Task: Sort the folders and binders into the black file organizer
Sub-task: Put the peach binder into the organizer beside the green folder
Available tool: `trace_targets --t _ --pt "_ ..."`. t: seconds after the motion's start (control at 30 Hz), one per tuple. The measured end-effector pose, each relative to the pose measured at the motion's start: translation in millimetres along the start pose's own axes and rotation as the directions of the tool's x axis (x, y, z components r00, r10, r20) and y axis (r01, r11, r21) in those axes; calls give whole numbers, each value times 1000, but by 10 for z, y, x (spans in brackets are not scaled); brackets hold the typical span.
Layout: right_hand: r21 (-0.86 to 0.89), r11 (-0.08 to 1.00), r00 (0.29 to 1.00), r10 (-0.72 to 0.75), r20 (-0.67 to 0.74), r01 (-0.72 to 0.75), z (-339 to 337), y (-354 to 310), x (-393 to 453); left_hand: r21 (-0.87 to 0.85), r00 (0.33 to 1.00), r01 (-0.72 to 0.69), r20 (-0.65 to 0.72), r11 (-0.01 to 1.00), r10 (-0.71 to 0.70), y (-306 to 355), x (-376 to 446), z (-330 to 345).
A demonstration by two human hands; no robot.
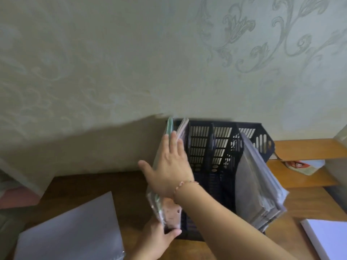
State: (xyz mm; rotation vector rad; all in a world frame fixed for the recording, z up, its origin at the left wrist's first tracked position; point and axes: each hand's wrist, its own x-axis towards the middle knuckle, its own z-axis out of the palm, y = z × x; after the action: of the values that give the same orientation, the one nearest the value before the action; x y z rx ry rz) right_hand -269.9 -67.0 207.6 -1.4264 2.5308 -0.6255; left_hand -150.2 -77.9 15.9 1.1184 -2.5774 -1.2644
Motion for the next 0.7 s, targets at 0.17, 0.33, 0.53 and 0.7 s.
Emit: trace_targets --t 0.17,0.33,0.53,0.7 --pt "147 986 997 -78 23 73 -111 130 -34 60 999 -14 -44 998 17 76 -57 29" --pt "801 585 985 23 -171 126 -184 486 -436 -118 999 -23 26 993 27 -13 -179 97" --pt "729 663 984 -63 -169 168 604 1145 -1615 -284 997 -41 52 958 58 -34 -284 289" --pt "146 986 997 75 4 -75 985 1291 -1626 -240 980 -161 79 957 185 39 -292 269"
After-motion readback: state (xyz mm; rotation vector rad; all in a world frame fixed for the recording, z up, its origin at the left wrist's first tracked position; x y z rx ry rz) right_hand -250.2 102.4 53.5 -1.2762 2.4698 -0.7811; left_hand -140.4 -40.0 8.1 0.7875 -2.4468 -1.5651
